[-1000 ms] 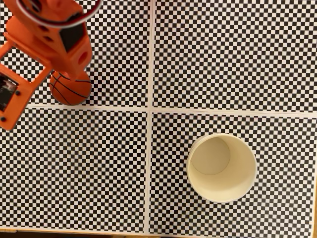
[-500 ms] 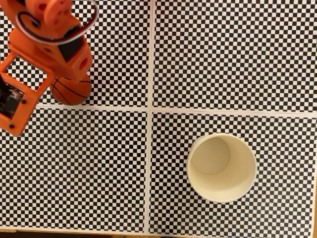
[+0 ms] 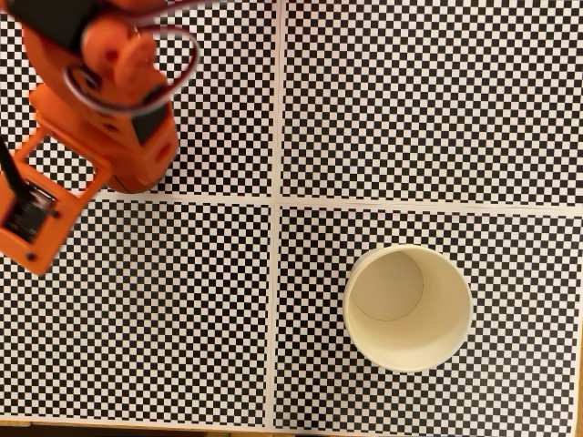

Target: Grasp basketball and place into cup.

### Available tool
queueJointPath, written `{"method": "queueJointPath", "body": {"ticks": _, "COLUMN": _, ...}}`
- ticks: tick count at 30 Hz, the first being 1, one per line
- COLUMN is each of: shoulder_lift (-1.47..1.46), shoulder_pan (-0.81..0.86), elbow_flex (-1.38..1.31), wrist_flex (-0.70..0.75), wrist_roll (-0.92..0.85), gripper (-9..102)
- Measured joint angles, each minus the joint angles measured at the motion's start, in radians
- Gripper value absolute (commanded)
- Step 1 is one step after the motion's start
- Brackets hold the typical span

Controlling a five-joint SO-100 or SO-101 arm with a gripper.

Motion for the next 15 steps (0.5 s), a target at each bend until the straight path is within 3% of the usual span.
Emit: {"method": "queueJointPath", "body": {"ticks": 15, "shoulder_lift": -0.067, "shoulder_pan": -0.031, "elbow_flex": 0.075, "wrist_flex": -0.132, "wrist_roll": 0.032, "gripper": 59}}
